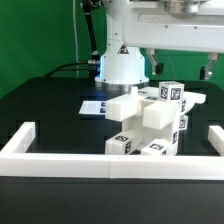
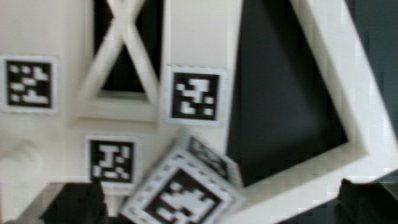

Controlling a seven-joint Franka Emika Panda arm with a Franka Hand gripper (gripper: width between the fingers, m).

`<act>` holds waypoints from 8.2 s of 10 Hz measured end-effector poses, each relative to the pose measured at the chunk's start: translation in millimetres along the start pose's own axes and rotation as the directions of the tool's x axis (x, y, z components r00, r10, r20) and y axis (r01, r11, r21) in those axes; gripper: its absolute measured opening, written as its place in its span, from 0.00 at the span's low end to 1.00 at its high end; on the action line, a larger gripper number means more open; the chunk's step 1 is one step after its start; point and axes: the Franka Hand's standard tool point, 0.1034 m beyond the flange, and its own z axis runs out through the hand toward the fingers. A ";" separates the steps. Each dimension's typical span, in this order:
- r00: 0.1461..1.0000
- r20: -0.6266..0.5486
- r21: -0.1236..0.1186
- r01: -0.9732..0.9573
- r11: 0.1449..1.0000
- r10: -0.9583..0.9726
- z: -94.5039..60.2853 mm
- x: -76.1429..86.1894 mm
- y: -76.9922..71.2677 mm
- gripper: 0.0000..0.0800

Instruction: Assemble chair

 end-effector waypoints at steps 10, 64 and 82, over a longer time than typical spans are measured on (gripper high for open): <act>0.915 -0.024 -0.013 0.402 0.916 -0.402 2.2 4.2 4.5 0.81; 0.864 -0.100 -0.070 0.489 0.870 -0.494 14.9 25.3 22.3 0.36; 0.705 -0.079 0.087 -0.699 0.709 0.705 14.8 29.7 22.3 0.36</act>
Offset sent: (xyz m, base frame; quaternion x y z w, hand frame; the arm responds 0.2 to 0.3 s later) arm -0.0066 0.0095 -0.0016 -0.0013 0.0290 -0.1453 0.9890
